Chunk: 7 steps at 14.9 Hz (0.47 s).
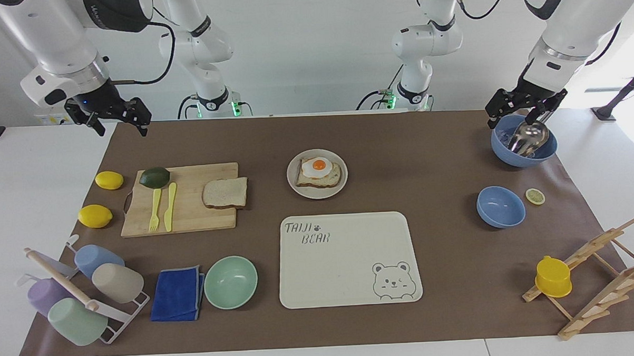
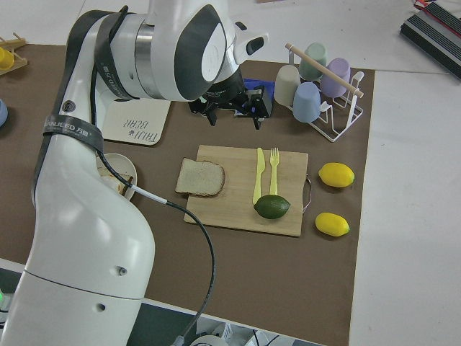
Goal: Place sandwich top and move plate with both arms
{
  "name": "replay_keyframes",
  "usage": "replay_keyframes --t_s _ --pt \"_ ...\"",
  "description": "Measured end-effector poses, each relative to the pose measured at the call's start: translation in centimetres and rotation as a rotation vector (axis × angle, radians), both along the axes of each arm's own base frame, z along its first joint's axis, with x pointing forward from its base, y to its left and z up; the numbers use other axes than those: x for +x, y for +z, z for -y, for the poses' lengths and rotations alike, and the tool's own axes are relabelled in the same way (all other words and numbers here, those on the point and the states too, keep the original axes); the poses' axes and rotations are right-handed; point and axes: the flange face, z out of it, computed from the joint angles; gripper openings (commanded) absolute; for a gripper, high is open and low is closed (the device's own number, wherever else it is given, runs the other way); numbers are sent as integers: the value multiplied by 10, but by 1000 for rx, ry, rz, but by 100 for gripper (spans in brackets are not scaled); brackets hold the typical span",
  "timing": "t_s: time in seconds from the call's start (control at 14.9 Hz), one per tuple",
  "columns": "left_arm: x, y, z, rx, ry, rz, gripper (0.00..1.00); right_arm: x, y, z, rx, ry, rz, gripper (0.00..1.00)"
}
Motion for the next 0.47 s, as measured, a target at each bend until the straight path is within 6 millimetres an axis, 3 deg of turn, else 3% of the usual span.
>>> replay_keyframes --t_s 0.47 --pt "0 0 0 0 0 0 100 0 2 0 -1 -5 4 100"
